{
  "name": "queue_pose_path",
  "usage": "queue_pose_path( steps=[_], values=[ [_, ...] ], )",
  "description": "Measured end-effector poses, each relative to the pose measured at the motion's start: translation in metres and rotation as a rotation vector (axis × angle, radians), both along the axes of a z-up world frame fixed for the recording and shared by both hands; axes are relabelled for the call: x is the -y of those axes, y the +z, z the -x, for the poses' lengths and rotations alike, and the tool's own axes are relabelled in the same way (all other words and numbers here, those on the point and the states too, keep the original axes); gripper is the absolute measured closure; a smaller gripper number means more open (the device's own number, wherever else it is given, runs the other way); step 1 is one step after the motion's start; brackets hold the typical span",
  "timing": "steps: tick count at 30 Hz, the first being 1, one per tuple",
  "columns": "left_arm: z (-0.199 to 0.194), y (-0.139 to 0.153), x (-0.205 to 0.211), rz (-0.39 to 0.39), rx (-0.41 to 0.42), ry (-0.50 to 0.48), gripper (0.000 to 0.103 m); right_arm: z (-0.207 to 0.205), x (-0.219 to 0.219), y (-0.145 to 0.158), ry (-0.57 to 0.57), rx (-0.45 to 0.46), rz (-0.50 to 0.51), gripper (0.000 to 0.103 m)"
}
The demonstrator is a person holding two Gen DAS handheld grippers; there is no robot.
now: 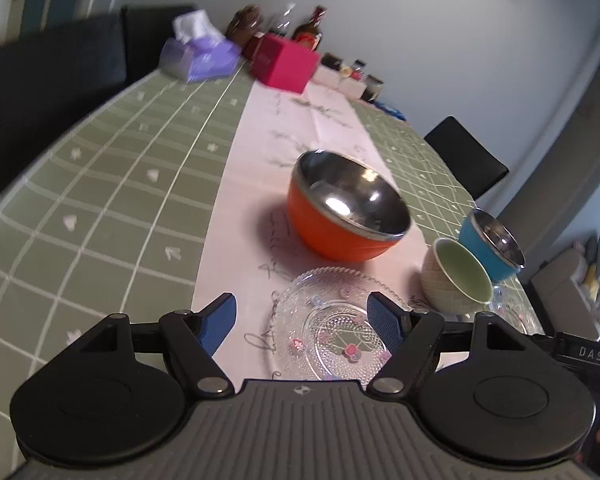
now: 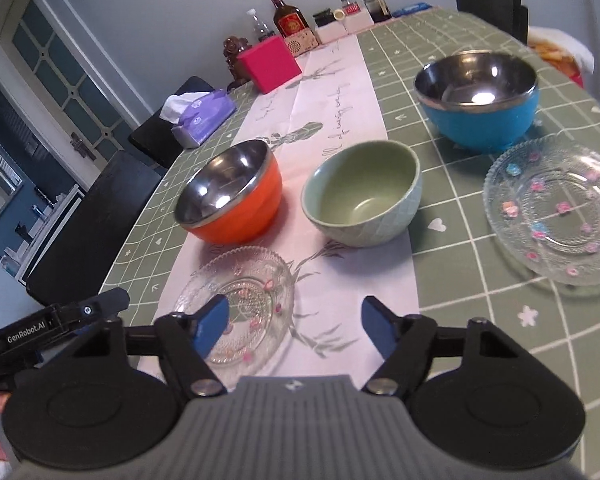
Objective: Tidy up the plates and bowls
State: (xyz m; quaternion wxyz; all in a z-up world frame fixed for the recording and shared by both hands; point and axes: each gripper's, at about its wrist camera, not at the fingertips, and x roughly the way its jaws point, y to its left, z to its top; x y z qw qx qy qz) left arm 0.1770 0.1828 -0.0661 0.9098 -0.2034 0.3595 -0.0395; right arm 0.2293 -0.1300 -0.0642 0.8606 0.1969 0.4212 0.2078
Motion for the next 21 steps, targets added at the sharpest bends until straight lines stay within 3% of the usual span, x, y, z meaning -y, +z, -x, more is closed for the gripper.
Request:
queue_pose_path(
  steps=[2, 5, 7, 13, 21],
  values=[
    [-0.005, -0.008, -0.004, 0.015, -0.026, -0.003, 0.028, -0.012, -0.003, -0.009, 0.004, -0.040, -0.035, 0.036],
    [-0.010, -0.013, -0.003, -0.006, -0.034, -0.034, 0.037, -0.022, -0.010, -0.020, 0.022, -0.087, -0.044, 0.043],
    [-0.012, -0.015, -0.003, 0.007, -0.041, -0.038, 0.042, -0.025, -0.015, -0.023, 0.033, -0.099, -0.033, 0.047],
    [-0.021, -0.023, -0.002, -0.010, -0.091, -0.056, 0.070, -0.032, -0.017, -0.030, 0.046, -0.114, -0.019, 0.059],
    [-0.022, -0.036, -0.008, 0.047, -0.133, -0.047, 0.080, -0.033, -0.018, -0.035, 0.075, -0.131, -0.044, 0.076]
  ],
)
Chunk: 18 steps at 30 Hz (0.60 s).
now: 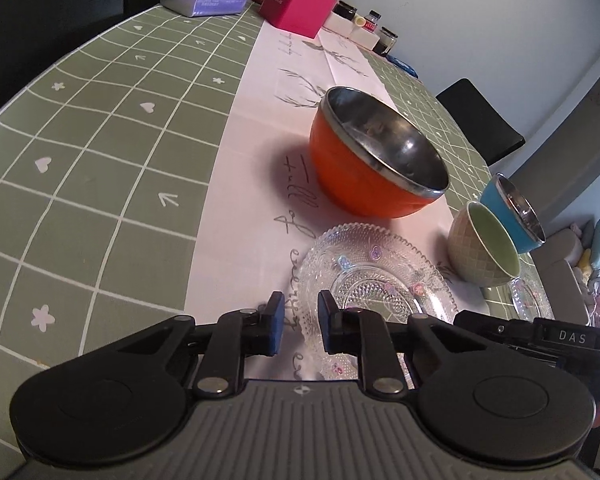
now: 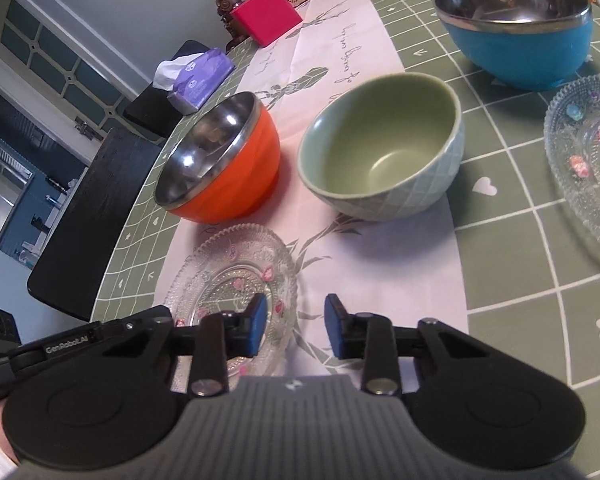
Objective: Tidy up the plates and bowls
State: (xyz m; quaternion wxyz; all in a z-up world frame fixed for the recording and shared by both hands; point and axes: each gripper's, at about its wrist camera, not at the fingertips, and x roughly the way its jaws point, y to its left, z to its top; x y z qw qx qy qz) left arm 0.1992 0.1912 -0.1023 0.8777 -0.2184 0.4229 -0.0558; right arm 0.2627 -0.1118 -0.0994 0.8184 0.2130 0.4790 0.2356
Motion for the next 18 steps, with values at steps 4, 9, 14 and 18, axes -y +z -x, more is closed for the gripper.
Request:
queue_pose_path(
  steps=[4, 9, 14, 18],
  values=[
    [0.0002, -0.0022, -0.0034, 0.048, -0.006, 0.014, 0.083, 0.0017, -0.0017, -0.0029, 0.003, 0.005, 0.009, 0.091],
    [-0.0013, -0.0031, -0.0025, 0.057, -0.008, 0.009, 0.085, 0.0006, 0.0014, -0.0054, -0.004, -0.009, -0.021, 0.092],
    [-0.0019, -0.0040, -0.0014, 0.065, -0.004, 0.010, 0.091, 0.0014, -0.0004, -0.0072, 0.003, -0.008, -0.030, 0.096],
    [-0.0014, -0.0029, 0.0007, 0.054, -0.001, 0.017, 0.092, 0.0030, -0.0026, -0.0067, 0.012, 0.005, -0.023, 0.097]
  ],
)
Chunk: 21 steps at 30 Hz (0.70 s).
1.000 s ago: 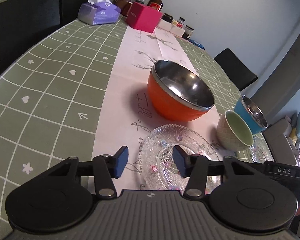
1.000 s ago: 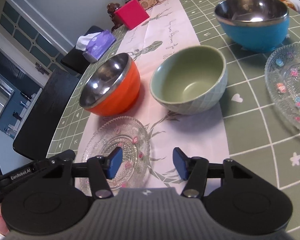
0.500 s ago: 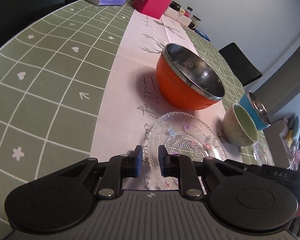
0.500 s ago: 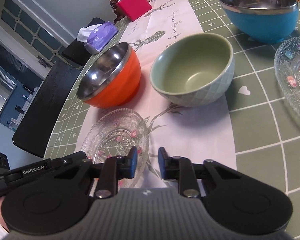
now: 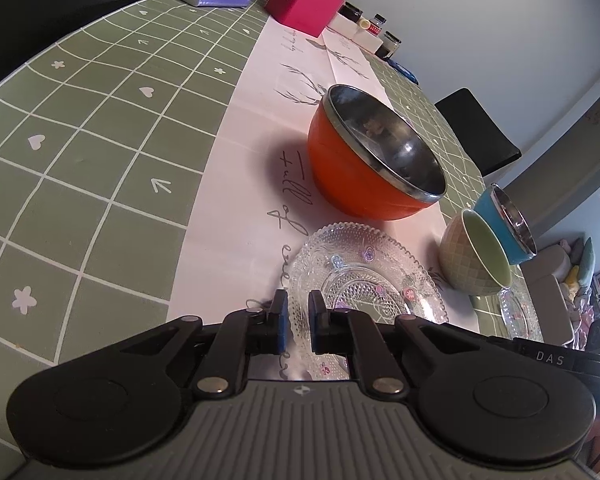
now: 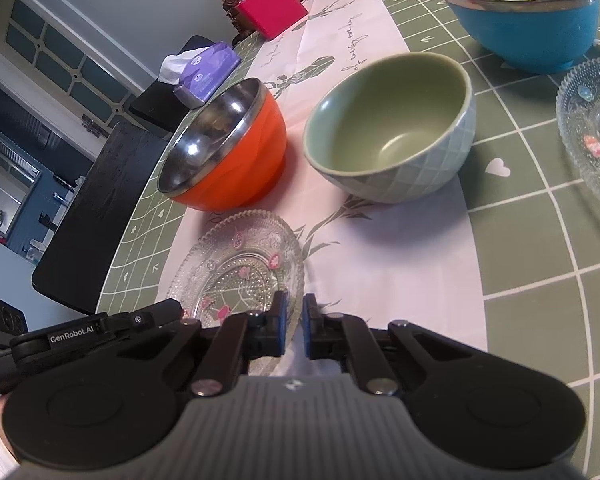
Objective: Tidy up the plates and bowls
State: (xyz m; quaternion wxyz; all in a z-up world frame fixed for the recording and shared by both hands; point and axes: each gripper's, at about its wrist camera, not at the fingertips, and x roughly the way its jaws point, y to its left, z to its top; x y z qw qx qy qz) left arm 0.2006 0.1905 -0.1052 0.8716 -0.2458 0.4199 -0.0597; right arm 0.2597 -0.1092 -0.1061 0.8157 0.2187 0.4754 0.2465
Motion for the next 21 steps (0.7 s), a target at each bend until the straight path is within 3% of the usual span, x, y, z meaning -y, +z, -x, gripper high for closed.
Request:
queue_pose_path(
  steps=[11, 21],
  values=[
    [0.003, 0.004, 0.011, -0.044, 0.006, -0.016, 0.093, 0.002, 0.002, 0.004, -0.011, 0.019, 0.032, 0.097],
    [0.013, 0.012, 0.014, -0.018, 0.020, -0.023, 0.094, 0.008, 0.009, 0.012, -0.034, 0.025, 0.023, 0.098]
  ],
)
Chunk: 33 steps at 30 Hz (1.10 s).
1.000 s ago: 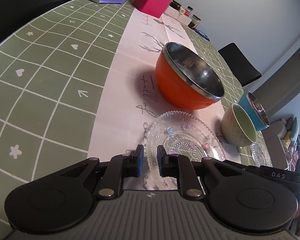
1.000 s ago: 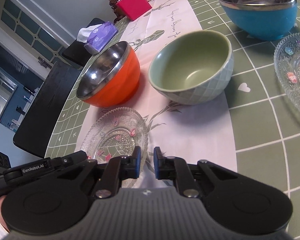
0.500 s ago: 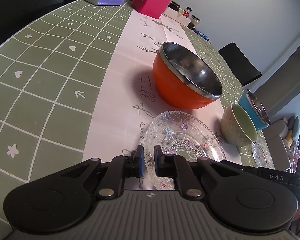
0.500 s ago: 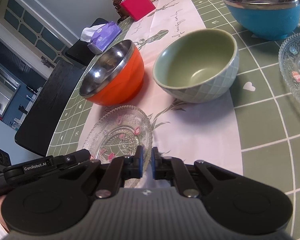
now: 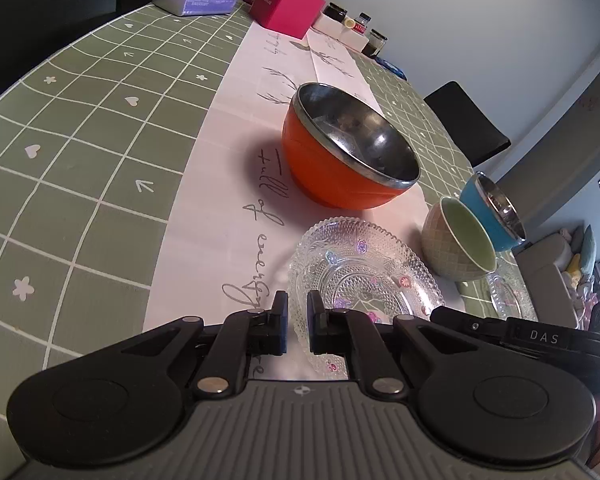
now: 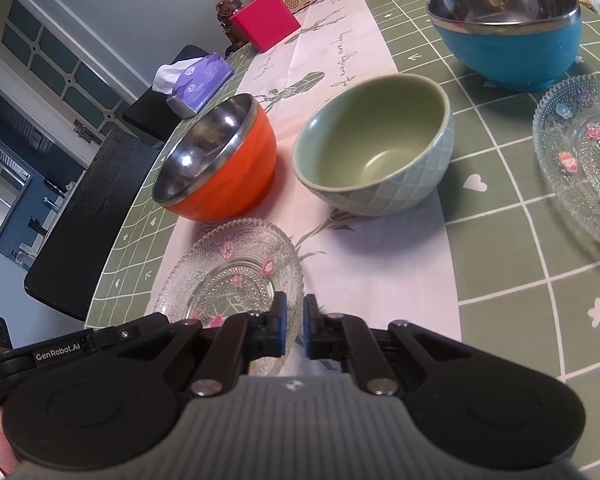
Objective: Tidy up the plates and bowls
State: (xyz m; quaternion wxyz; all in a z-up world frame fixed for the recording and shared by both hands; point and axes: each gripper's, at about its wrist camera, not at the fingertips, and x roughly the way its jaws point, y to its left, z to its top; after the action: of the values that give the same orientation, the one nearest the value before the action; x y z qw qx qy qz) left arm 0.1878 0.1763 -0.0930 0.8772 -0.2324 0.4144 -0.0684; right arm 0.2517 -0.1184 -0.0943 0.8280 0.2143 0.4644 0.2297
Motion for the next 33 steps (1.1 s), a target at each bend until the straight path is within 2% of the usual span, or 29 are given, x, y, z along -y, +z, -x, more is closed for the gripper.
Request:
queue_pose_path(
  steps=[14, 33],
  values=[
    [0.032, 0.029, 0.007, 0.048, 0.061, -0.002, 0.094, 0.035, 0.019, 0.037, -0.005, 0.047, -0.046, 0.099],
    [0.097, 0.030, 0.026, 0.124, 0.069, -0.027, 0.094, 0.099, 0.048, 0.041, -0.027, 0.036, -0.044, 0.098]
  ],
)
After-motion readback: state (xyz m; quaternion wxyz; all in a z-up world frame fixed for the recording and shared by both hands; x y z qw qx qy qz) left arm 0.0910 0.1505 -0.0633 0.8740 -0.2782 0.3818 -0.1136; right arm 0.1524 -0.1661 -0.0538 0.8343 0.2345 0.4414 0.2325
